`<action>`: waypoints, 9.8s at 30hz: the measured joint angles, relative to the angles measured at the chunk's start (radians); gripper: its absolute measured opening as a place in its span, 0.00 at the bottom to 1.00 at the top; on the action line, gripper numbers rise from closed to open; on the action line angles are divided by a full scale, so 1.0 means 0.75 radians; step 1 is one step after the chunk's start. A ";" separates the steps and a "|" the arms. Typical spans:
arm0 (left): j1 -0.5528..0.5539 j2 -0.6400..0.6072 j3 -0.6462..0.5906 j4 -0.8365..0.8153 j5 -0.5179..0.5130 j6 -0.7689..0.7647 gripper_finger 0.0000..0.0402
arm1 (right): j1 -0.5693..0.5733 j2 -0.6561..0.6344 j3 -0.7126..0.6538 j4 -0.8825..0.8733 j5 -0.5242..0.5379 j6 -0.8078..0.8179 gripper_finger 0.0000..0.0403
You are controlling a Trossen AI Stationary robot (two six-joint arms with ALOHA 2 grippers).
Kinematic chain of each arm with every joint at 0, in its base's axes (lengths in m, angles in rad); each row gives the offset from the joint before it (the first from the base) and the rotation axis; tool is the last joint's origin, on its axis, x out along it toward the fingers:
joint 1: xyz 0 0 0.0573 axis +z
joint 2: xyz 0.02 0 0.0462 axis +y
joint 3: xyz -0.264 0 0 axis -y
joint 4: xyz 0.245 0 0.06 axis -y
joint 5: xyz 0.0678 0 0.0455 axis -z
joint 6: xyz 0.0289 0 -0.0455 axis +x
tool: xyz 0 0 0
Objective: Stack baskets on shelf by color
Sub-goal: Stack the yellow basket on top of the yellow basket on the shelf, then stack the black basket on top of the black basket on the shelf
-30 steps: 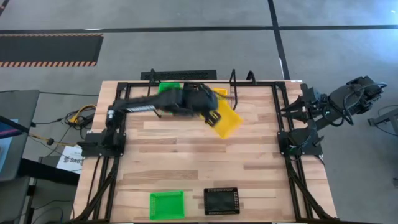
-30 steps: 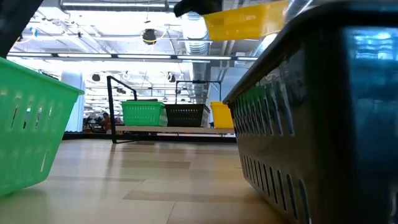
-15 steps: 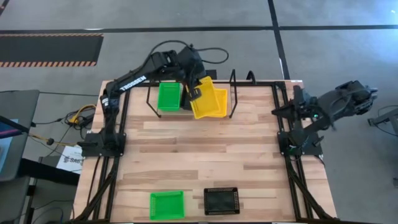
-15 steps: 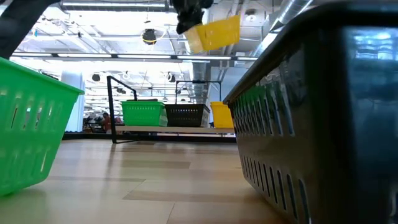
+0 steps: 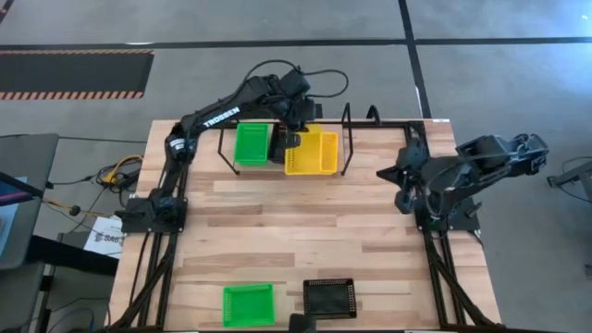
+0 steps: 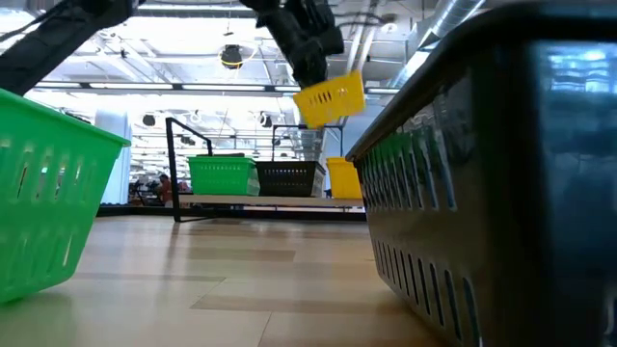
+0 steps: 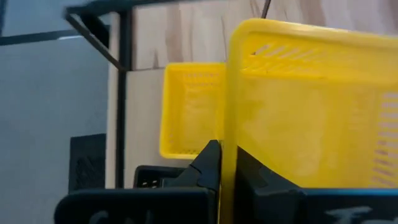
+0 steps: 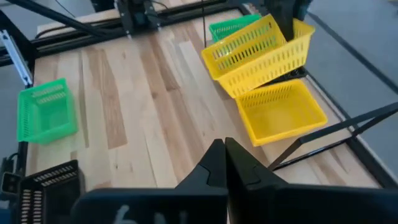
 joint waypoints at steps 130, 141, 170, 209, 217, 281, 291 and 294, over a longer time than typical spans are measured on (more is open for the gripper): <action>-0.384 -0.164 0.089 -0.481 -0.440 -0.613 0.00 | -0.005 0.088 0.001 0.012 0.002 -0.069 0.00; -1.043 -0.353 -0.061 -0.569 -0.957 -1.624 0.00 | -0.048 0.307 -0.012 0.205 -0.370 -0.423 0.00; -1.632 -0.847 -1.112 -0.567 -1.286 -2.838 0.00 | -0.545 1.119 -0.002 0.568 -0.819 -0.692 0.00; -1.615 -0.977 -1.212 -0.569 -1.406 -2.751 0.00 | -0.770 1.136 0.002 0.561 -0.542 -0.831 0.00; -1.613 -0.976 -1.212 -0.569 -1.409 -2.764 0.00 | -0.678 1.069 0.004 0.728 -0.728 -0.796 0.00; -1.060 -0.141 -0.724 0.646 -0.188 -1.189 0.22 | 0.064 -0.026 0.004 0.405 -0.031 -0.532 0.01; -1.126 -0.121 -0.724 0.657 -0.212 -1.293 0.35 | 0.064 -0.031 0.004 0.325 -0.037 -0.530 0.01; -1.140 -0.078 -0.724 0.687 -0.218 -1.334 0.35 | 0.064 -0.042 0.004 0.322 -0.039 -0.531 0.01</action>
